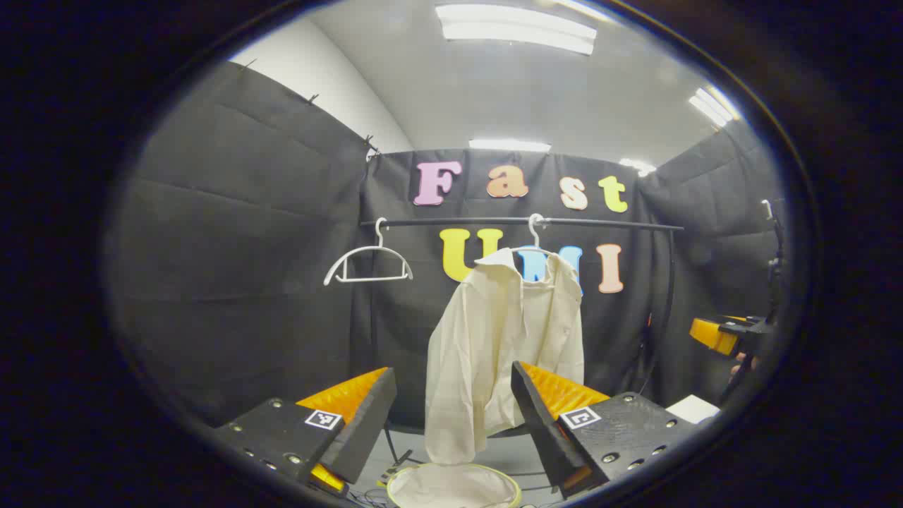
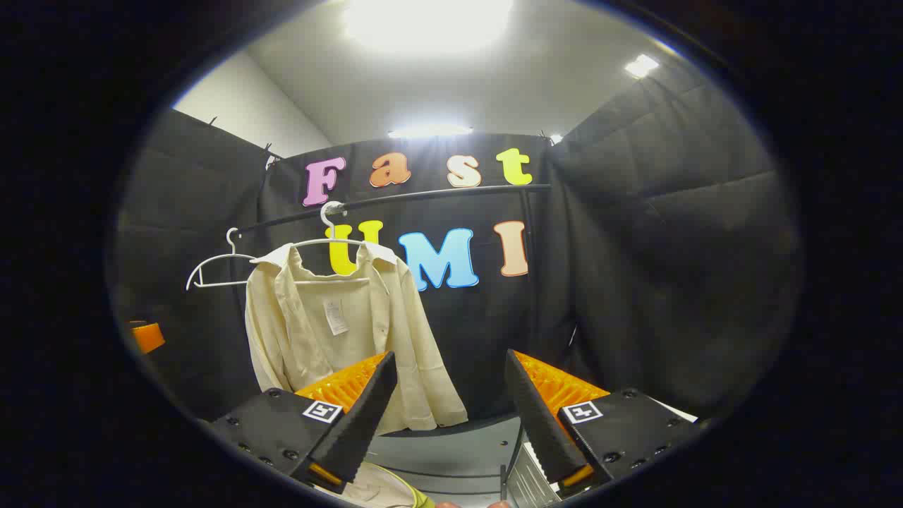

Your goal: Grasp the clothes on the hanger with both hands and then place them into the laundry hamper below.

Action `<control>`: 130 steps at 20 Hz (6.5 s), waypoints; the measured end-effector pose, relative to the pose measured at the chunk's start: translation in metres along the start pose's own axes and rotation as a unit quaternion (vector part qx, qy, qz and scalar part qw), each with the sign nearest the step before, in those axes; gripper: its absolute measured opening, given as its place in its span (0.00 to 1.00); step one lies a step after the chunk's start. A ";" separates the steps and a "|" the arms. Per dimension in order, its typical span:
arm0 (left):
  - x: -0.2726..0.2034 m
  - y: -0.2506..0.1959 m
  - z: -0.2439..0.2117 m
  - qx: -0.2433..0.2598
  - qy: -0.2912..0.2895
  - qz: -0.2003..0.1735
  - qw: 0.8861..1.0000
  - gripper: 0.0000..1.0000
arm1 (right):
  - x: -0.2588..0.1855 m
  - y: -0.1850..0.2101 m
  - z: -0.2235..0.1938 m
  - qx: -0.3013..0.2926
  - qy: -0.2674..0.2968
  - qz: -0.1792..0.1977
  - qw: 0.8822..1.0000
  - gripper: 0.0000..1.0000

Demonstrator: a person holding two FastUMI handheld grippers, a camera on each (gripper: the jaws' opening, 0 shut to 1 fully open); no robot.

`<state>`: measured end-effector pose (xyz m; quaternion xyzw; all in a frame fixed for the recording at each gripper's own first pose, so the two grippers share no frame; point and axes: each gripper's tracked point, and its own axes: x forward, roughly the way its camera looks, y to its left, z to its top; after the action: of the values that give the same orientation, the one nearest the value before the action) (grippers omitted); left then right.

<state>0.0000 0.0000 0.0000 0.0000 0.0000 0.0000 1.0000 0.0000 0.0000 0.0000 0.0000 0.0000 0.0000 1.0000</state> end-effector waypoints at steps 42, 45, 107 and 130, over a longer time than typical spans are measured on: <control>0.203 -0.119 0.017 0.029 -0.001 0.008 1.000 0.96 | 0.164 0.016 -0.025 0.012 0.059 0.073 0.996 0.97; 0.228 -0.126 0.022 0.053 -0.008 0.030 0.998 0.95 | 0.183 0.015 -0.028 0.008 0.058 0.084 0.995 0.97; 0.335 -0.080 0.018 -0.027 -0.004 0.106 0.994 0.03 | 0.377 0.121 0.012 0.109 0.017 0.163 0.981 0.07; 0.306 -0.014 0.074 -0.068 -0.049 0.103 0.991 0.03 | 0.427 0.077 0.045 0.192 0.015 0.179 0.965 0.07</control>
<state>0.3063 -0.0142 0.0742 -0.0676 -0.0486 0.1029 0.9912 0.4273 0.0766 0.0455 0.1923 0.0146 0.1794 0.9647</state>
